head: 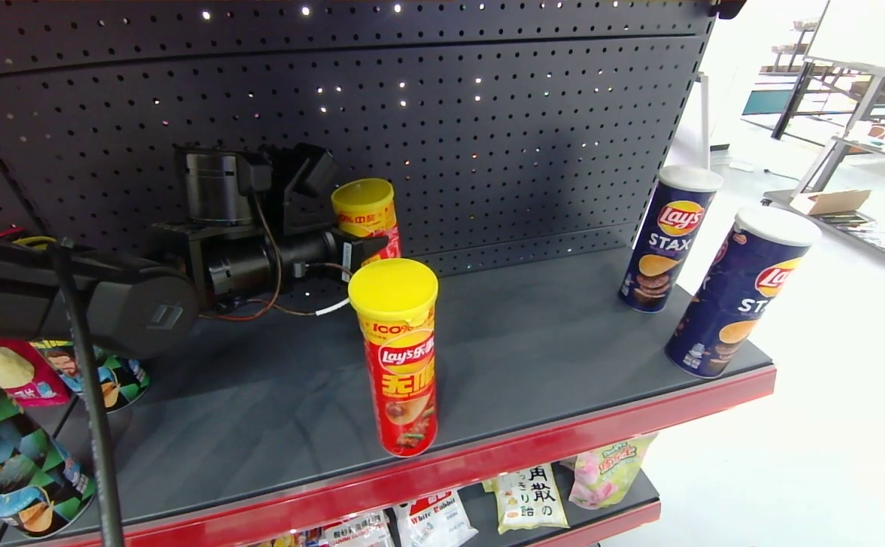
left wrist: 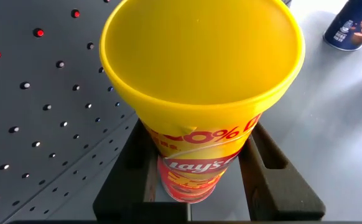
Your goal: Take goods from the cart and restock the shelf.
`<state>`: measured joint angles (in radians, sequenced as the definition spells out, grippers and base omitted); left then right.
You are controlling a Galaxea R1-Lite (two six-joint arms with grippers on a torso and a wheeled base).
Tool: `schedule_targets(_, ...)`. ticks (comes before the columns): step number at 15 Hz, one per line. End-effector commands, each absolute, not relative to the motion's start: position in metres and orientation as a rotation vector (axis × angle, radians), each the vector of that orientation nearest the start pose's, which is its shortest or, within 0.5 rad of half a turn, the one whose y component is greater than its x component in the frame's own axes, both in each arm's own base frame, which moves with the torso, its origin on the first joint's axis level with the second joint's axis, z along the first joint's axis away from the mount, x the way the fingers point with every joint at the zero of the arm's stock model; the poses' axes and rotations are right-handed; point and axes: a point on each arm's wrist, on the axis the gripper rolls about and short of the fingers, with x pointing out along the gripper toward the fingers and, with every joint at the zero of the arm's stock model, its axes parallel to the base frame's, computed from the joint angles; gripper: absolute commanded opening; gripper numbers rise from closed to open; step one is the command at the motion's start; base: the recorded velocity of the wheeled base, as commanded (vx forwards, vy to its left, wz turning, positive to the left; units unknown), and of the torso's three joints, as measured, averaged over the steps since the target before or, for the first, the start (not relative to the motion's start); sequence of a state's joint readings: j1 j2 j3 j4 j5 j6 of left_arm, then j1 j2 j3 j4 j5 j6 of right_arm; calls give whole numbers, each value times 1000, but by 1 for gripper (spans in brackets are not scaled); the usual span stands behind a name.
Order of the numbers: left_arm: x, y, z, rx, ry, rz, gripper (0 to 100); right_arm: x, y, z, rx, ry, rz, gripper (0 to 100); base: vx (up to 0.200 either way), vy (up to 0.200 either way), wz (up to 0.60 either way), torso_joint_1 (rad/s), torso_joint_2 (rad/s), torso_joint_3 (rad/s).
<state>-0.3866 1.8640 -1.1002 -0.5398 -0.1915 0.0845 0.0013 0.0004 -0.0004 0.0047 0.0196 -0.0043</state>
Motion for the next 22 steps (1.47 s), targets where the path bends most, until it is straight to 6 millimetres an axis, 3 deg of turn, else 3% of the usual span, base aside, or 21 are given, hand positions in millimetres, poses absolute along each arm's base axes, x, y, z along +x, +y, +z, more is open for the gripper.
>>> schedule_targets(1,336,-141,200,103,197,-585,0,-23,0,75,-5,3,21,100,0,0,0,0,0,0)
schedule_targets(22,330,-148,197,92,238,-504,0,-23,0,75,-5,5,21,100,0,0,0,0,0,0)
